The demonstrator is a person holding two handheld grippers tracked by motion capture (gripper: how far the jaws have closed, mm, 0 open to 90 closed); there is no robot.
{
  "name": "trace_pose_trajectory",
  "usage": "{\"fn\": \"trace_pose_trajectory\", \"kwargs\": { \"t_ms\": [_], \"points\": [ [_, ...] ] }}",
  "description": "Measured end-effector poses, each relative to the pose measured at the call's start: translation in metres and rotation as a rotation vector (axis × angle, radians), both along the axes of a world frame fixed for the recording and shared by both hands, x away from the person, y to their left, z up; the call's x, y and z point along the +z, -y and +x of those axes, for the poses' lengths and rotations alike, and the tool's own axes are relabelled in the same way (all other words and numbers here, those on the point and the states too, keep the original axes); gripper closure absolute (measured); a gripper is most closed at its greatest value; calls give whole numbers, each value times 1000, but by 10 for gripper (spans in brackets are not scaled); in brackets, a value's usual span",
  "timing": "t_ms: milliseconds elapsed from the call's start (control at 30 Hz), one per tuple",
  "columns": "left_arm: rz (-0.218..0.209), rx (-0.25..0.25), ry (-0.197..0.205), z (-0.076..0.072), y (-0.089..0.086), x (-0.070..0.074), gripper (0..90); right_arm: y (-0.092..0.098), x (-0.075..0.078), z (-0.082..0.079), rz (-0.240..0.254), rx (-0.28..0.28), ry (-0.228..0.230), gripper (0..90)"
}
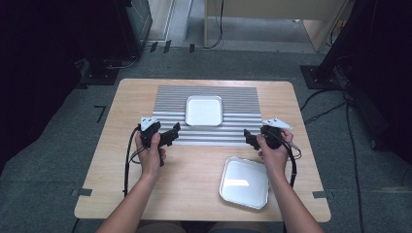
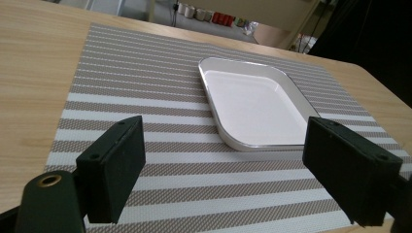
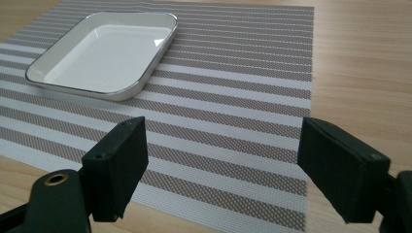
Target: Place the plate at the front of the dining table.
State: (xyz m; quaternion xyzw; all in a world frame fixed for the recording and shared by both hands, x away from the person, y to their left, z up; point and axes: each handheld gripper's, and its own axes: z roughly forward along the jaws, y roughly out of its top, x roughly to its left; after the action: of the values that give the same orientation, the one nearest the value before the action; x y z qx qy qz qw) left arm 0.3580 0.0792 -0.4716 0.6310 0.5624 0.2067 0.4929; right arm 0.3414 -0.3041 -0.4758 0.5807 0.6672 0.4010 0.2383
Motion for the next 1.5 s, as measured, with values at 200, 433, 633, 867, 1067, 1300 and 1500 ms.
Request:
{"fn": "trace_pose_trajectory", "kwargs": {
  "t_ms": [200,433,633,867,1067,1300,1500],
  "points": [
    [24,1,13,-11,-13,-2,157,13,-2,-9,-4,-3,-1,189],
    [23,5,18,-25,-28,-4,156,25,-2,-25,8,-3,2,195],
    [30,4,24,-33,-38,-5,149,35,-4,-39,23,-13,2,196],
    [59,3,25,-43,-51,-8,136,46,-8,-54,17,-24,7,194],
    [76,1,33,-52,-59,-8,135,58,-11,-66,26,-42,6,194],
    [97,3,38,-63,-66,-13,135,71,-15,-80,16,-49,-6,194],
    [96,13,33,-70,-73,-17,135,78,-18,-89,16,-58,-9,193]
  ]
}}
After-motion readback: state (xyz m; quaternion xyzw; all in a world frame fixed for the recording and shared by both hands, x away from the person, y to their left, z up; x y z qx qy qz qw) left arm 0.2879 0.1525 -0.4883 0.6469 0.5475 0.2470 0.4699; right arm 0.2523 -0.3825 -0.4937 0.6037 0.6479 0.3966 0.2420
